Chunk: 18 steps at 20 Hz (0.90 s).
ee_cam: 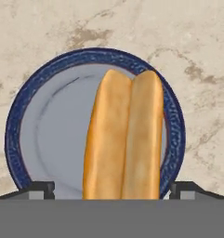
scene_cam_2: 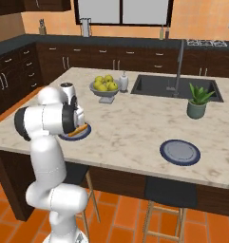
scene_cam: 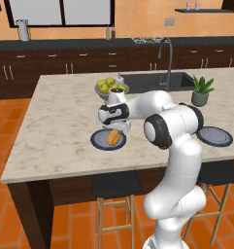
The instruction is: Place one bun and one sausage from the bowl on each plate.
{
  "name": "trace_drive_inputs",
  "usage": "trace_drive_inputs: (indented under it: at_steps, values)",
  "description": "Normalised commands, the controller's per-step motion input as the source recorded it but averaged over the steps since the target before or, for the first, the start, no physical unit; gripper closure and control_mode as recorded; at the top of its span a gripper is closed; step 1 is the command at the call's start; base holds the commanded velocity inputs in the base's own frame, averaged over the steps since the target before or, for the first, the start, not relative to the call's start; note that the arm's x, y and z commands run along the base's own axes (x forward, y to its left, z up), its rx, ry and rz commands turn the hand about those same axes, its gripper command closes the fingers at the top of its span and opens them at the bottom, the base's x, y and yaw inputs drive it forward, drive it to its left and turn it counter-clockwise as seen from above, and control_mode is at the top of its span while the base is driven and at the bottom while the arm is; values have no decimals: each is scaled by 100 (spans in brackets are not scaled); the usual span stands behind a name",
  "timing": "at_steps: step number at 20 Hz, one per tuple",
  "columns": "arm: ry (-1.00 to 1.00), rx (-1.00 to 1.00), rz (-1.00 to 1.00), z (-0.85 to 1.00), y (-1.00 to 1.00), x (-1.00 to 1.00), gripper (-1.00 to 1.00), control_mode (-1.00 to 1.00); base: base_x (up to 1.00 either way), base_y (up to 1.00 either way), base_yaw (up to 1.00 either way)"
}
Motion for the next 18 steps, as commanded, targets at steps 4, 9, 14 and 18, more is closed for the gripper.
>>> trace_drive_inputs:
  at_steps: [4,9,14,18]
  values:
    - [-3,0,0,71,-19,-56,-100,-100,0,0,0]
    - [-1,0,0,72,-70,-100,-100,-100,0,0,0]
    - [-14,-1,1,37,-73,-100,-100,-100,0,0,0]
    - [-30,-10,8,1,-22,-100,-100,-100,0,0,0]
